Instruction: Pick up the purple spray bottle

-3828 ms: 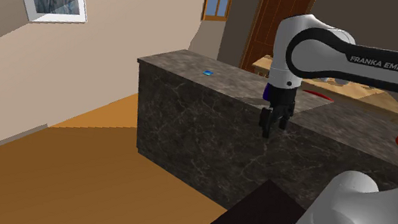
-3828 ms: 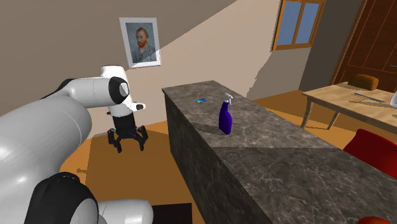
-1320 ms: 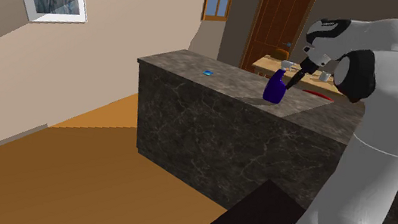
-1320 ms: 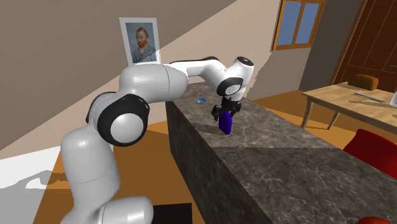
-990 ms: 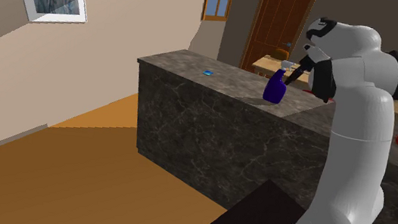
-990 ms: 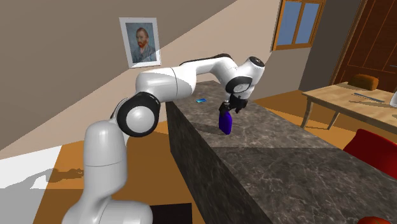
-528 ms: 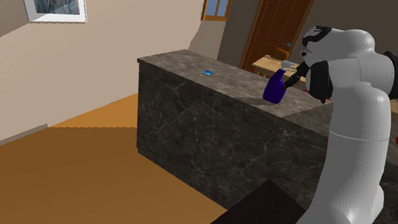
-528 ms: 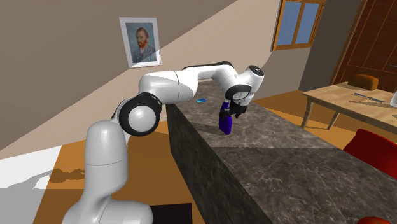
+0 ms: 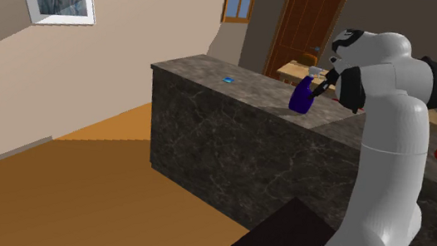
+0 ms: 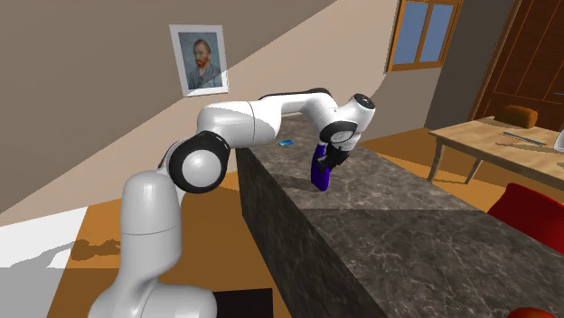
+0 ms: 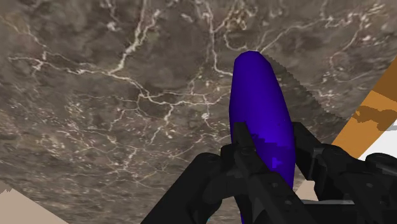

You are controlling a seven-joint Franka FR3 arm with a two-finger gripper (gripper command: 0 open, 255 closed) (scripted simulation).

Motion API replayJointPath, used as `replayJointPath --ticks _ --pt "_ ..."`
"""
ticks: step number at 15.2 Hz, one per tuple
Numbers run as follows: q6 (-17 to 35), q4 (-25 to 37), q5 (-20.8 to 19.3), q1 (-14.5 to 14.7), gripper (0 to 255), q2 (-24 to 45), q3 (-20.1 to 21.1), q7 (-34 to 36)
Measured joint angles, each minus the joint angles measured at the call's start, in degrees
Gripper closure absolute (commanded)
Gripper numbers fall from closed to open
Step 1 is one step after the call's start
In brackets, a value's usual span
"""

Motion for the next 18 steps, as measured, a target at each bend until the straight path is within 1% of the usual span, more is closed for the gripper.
replayJointPath --ticks 5,10,16,18 --pt "-0.58 0.6 -0.26 0.02 255 -0.2 -0.12 0.46" --pt "-3.62 4.2 -0.63 -1.07 255 -0.26 -0.23 2.04" --pt "-7.95 9.69 -0.51 -3.12 255 0.18 -0.02 4.19" --pt "-9.68 12.09 -0.11 -4.39 255 0.73 0.25 4.82"
